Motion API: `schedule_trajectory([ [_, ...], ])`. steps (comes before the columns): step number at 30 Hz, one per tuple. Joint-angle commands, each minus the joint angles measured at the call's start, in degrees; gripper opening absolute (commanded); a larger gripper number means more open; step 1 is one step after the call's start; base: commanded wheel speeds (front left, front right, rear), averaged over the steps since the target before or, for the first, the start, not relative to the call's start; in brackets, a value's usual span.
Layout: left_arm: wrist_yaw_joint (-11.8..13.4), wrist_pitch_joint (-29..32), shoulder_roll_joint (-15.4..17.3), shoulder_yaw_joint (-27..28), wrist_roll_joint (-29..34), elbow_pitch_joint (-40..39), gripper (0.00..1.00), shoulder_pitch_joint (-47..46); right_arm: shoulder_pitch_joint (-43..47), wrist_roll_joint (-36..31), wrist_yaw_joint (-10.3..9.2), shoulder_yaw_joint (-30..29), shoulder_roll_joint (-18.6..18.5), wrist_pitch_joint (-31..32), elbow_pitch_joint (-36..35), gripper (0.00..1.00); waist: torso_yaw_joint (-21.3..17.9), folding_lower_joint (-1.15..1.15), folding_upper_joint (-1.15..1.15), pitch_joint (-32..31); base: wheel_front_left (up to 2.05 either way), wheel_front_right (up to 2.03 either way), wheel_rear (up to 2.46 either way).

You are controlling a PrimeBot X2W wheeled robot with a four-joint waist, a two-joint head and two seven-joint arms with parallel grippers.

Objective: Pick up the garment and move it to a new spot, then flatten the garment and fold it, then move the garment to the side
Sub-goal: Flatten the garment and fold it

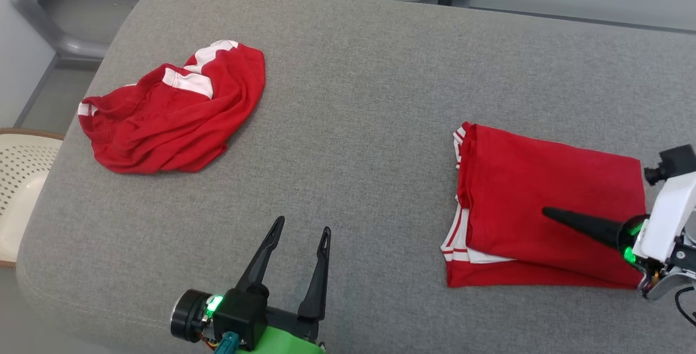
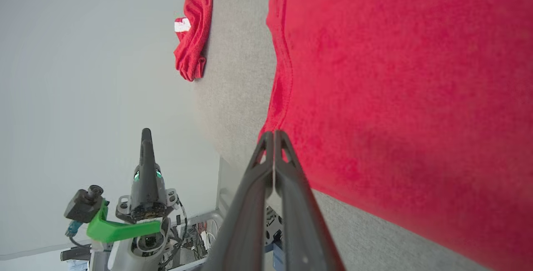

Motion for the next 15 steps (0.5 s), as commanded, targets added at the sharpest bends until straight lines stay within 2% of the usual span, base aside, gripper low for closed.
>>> schedule_trajectory([
  [1, -0.2, -0.2, 0.1, 0.2, 0.1, 0.3, 1.0, -0.3, 0.6, -1.1, 0.01, -1.1, -0.1, -2.2, -1.3, 0.0, -0.2, 0.0, 0.0, -0.3, 0.0, 0.0, 0.0],
  [4, -0.2, -0.2, 0.1, 0.5, -0.1, 0.1, 1.0, -0.4, 0.3, -5.4, 0.01, -2.8, 0.6, -8.7, -4.2, 0.0, -0.2, 0.0, 0.0, -0.7, 0.0, 0.0, 0.0],
  [5, 0.0, -0.2, 0.1, 0.9, -0.3, -0.1, 1.0, -0.2, 0.4, -7.4, 0.01, -3.1, 1.3, -11.9, -4.6, 0.29, -0.4, 0.0, 0.0, -1.0, 0.0, 0.0, 0.0],
  [6, 0.2, -0.2, 0.1, 1.2, -0.6, -0.2, 1.0, 0.0, 0.5, -9.2, 0.01, -2.8, 1.9, -14.3, -5.3, 0.41, -0.6, 0.0, 0.0, -1.2, 0.0, 0.0, 0.0],
  [7, 0.4, -0.2, 0.1, 1.8, -1.1, -0.4, 1.0, 0.3, 0.3, -12.7, 0.01, -2.1, 1.9, -17.7, -6.2, 1.0, -1.1, 0.0, 0.0, -1.4, 0.0, 0.0, 0.0],
  [10, 0.2, -0.2, 0.1, 3.4, -2.1, -0.6, 1.0, 0.9, 0.3, -20.4, 0.01, 1.6, 2.8, -27.1, -5.6, 1.0, -2.5, 0.0, 0.0, -2.0, 0.0, 0.0, 0.0],
  [15, 0.2, -0.2, 0.1, 6.5, -3.4, -0.8, 1.0, 2.1, -1.2, -32.5, 0.01, 9.0, 4.8, -46.3, 0.8, 1.0, -6.0, 0.0, 0.0, -3.7, 0.0, 0.0, 0.0],
])
